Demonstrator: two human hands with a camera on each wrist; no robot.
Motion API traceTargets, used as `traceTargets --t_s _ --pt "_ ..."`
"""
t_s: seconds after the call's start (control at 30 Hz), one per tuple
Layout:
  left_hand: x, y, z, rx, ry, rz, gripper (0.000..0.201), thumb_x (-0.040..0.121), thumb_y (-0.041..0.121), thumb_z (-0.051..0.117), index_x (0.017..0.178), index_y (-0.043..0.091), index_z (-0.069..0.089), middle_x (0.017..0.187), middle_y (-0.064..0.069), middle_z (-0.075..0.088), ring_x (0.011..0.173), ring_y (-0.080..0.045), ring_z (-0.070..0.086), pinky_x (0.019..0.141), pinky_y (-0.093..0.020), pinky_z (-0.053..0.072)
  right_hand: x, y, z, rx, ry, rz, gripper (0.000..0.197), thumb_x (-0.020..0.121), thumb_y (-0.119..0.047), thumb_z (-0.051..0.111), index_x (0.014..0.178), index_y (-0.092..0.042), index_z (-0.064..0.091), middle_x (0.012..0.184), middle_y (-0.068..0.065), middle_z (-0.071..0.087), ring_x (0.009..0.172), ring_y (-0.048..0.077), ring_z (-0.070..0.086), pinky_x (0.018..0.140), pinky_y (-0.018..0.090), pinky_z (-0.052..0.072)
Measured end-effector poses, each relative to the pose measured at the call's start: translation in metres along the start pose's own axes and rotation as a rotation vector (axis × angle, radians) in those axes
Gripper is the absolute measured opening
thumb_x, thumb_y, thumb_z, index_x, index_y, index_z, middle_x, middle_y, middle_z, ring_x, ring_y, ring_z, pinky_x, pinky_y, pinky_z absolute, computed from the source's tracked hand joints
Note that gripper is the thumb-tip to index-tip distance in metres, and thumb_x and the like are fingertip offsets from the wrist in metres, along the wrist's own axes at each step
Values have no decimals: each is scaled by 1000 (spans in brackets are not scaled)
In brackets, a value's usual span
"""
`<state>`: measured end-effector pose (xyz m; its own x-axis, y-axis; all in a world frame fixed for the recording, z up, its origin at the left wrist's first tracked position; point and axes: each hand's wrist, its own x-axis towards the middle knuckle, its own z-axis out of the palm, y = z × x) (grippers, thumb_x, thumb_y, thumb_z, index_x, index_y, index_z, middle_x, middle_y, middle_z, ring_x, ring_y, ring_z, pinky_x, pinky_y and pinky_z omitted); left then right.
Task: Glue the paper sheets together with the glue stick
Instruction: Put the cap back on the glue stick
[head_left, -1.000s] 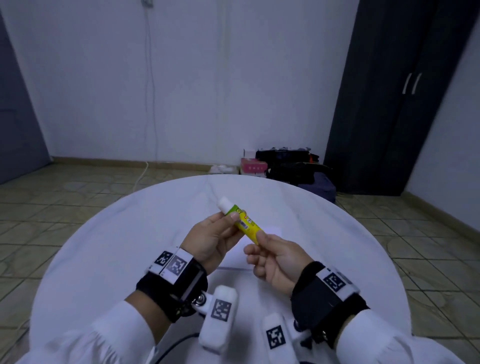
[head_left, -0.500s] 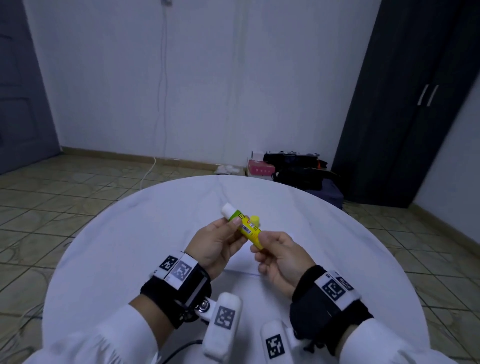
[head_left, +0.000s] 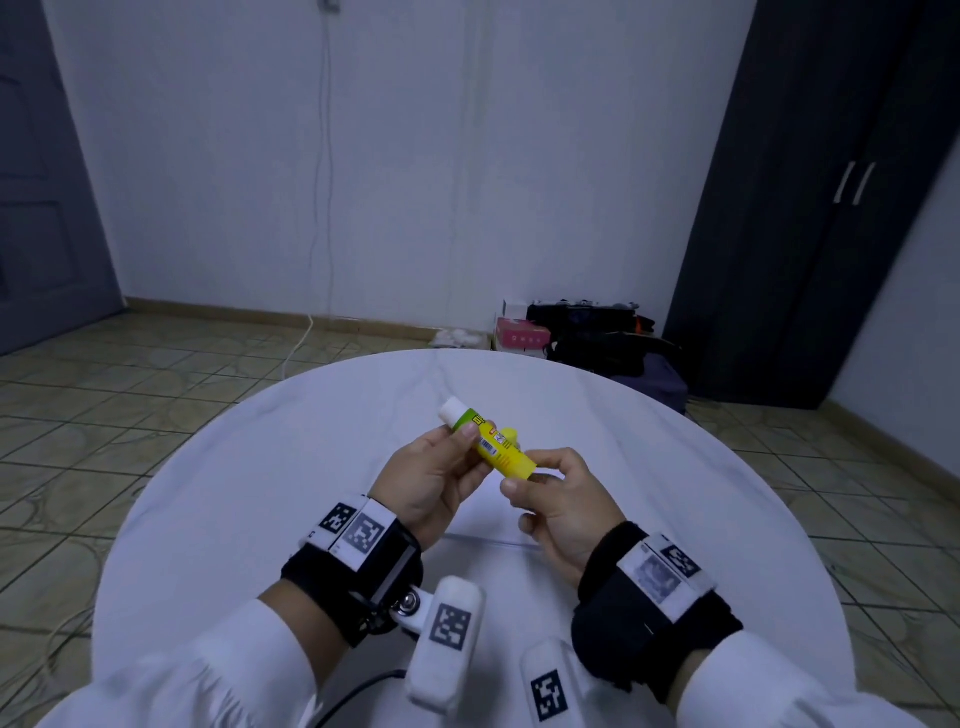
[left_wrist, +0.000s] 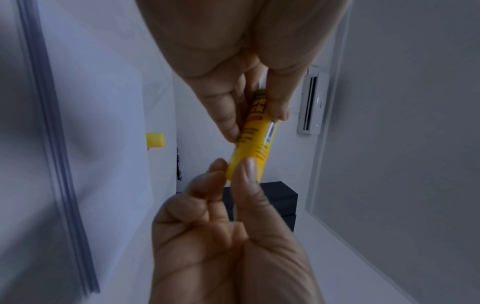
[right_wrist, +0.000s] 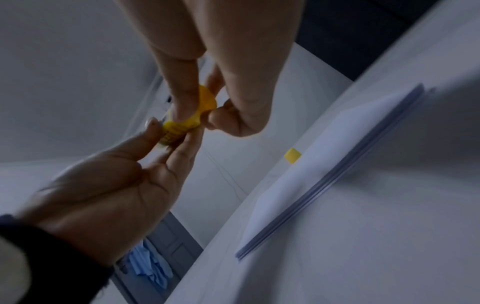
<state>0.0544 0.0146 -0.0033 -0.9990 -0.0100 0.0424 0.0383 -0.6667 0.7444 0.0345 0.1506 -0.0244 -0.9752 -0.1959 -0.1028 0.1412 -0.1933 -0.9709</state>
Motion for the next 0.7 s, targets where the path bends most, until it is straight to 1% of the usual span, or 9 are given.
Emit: traceTargets --t_s 0.07,0.1,0.2,0.3,0.37,0.43,0.53,0.6,0.7 --pt "-1 1 1 8 -1 1 19 98 6 42 94 -3 58 75 -7 74 70 -12 72 66 -19 57 -3 -3 1 -4 -10 6 21 85 -3 64 98 -13 51 80 5 59 63 14 51 54 25 33" --pt "-1 1 1 11 -1 4 19 98 6 42 94 -3 59 75 -6 74 70 -12 72 67 -19 57 -6 -5 2 18 -33 43 16 88 -16 64 99 -12 53 77 6 59 60 14 50 52 25 31" --pt "-2 2 1 13 2 13 20 99 5 41 93 -3 58 74 -6 73 69 -11 72 66 -19 57 -9 -10 1 43 -51 179 43 93 -49 46 92 -7 57 65 9 62 48 15 50 47 23 31" --pt "-2 3 2 6 5 18 19 99 6 42 93 -3 58 73 -6 73 69 -12 72 66 -19 57 -10 -12 5 95 -18 130 28 96 -30 50 90 -4 57 61 8 61 46 12 50 45 21 33" --pt "-2 4 3 1 6 17 19 99 6 42 93 -4 57 73 -7 73 69 -13 72 65 -19 57 -8 -12 6 54 5 33 7 91 -8 59 95 -7 54 73 8 61 56 13 52 51 22 36" --pt "-2 4 2 11 10 16 20 99 6 42 93 -4 58 74 -8 73 69 -13 72 64 -20 57 -7 -11 5 -29 25 -25 22 84 3 63 95 -12 51 86 8 59 67 15 53 56 25 38" --pt "1 6 1 14 26 24 18 98 6 44 93 -3 60 81 -10 71 70 -13 71 68 -20 58 -8 -15 5 -37 -13 55 17 89 -26 63 94 -12 54 86 10 61 63 17 53 52 25 34" --pt "2 7 -1 16 30 27 18 98 6 45 92 -3 60 80 -9 71 70 -13 71 69 -20 58 -8 -17 6 -14 -45 168 36 94 -43 50 93 -8 56 75 12 65 54 17 54 50 25 32" --pt "4 9 -1 5 38 30 19 98 7 45 92 -4 59 77 -8 71 70 -14 72 68 -20 58 -5 -18 9 52 -44 132 27 96 -29 52 93 -3 59 69 9 65 49 12 54 49 22 34"
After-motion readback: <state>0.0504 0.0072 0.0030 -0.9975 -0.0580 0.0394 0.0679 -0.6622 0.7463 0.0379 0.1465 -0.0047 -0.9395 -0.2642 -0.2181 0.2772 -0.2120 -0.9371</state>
